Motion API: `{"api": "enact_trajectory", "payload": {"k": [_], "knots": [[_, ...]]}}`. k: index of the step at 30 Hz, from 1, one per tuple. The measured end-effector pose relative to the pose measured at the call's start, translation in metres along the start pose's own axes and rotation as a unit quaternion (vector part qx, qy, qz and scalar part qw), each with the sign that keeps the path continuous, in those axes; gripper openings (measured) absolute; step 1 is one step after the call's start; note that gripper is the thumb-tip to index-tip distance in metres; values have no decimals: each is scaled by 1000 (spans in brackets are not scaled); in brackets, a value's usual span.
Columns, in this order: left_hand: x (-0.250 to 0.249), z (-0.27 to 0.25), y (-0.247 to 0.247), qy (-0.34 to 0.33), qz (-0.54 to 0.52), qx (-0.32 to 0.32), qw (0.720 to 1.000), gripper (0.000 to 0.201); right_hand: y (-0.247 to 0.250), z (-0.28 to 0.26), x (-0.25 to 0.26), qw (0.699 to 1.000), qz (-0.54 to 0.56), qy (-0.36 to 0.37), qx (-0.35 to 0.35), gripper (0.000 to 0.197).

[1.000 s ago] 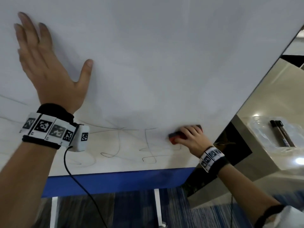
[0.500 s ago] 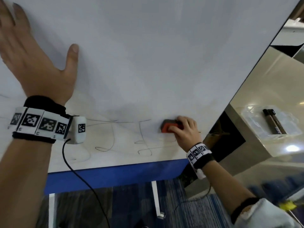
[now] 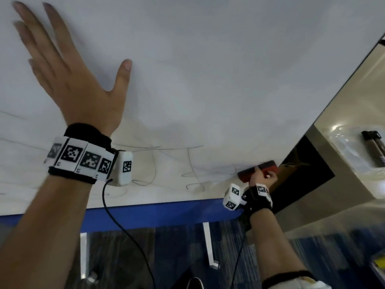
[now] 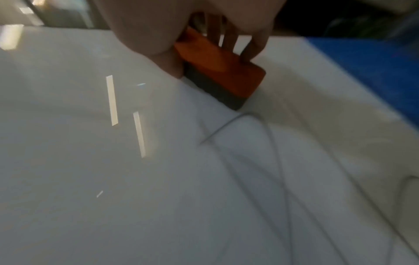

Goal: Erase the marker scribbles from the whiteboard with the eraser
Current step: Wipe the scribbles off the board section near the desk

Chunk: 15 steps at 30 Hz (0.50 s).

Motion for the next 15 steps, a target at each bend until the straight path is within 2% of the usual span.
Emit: {"api": "enact_trajectory", "payload": {"k": [2,5,9,11,12,15], "knots": [[0,-1,-2,0,8,-4,1000,115,-4,-25,43,989,46,139,-17,34],[9,3,-15,9,8,6,1000,117,-19,-89,95,936,44,348,-10,31],[50,9,-36,76,32,34,996,120,-41,-151,112,855,-46,513,65,32],[59,6,-39,85,19,29,996,113,-41,-137,104,835,-85,536,92,32],[60,5,-43,79,18,43,996,110,-35,-120,101,849,-83,514,89,32],[75,11,-55,83,74,67,992,113,-15,-65,79,925,-26,376,42,39]]}}
Point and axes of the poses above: each hand's wrist, its own z-axis towards the middle knuckle, its own y-axis out of the back of the hand, x = y × z, the point moved 6 cm from there along z, towards the middle knuckle, and after that the axes turned 8 degrees about -z, right-handed, at the moved point
